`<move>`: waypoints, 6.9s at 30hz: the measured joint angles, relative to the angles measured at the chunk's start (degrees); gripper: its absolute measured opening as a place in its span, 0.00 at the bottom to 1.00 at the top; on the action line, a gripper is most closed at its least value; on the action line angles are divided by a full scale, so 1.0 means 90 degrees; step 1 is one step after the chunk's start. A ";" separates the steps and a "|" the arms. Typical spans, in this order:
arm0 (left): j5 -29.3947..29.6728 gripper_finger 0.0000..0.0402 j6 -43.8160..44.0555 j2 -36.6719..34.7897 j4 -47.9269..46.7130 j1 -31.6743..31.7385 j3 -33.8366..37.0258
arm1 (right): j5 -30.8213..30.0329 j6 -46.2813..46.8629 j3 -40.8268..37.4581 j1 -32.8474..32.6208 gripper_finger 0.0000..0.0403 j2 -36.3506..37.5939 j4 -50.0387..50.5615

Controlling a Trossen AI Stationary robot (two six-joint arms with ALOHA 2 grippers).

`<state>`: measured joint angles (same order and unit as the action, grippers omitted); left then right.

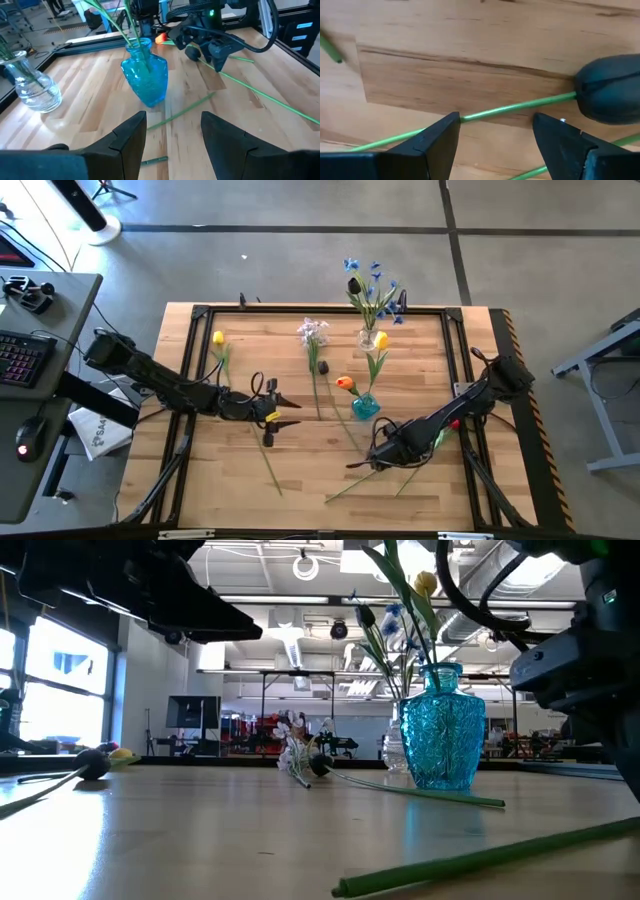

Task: Sort flowers into vase by color
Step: Put the black tulip into the transparent flower vase, then put the white flowers into the blue flower vase

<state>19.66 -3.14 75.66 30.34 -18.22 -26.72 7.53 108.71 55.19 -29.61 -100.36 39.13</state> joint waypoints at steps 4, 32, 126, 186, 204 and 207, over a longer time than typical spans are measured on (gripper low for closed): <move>-0.0022 0.44 0.0045 0.0048 0.0057 0.0000 0.0000 | 0.0042 -0.0601 -0.0008 0.0091 0.58 0.0028 0.0154; -0.0034 0.44 0.0332 0.0039 0.0447 -0.0015 0.0000 | -0.0587 -0.1560 -0.0360 0.0545 0.52 0.0554 0.0243; 0.0099 0.44 0.0840 0.0037 0.1326 0.0069 0.0000 | -0.3779 -1.3224 -0.1921 0.5434 0.00 0.4804 -0.7849; 0.0583 0.40 0.3761 0.1663 -0.2678 0.1877 -0.1608 | -0.7177 -0.6243 -0.1178 -0.0620 0.57 0.3038 -0.2049; -0.0227 0.57 0.4284 0.3218 -0.3431 0.2985 -0.2798 | -0.8140 -0.6288 -0.1320 -0.1010 0.57 0.2601 -0.2522; -0.0209 0.56 0.4235 0.3383 -0.3433 0.3098 -0.2798 | -0.8162 -0.6296 -0.1320 -0.1010 0.57 0.2601 -0.2521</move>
<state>17.78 34.98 106.11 -0.55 9.67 -51.90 -65.93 52.05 43.31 -38.70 -76.95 16.45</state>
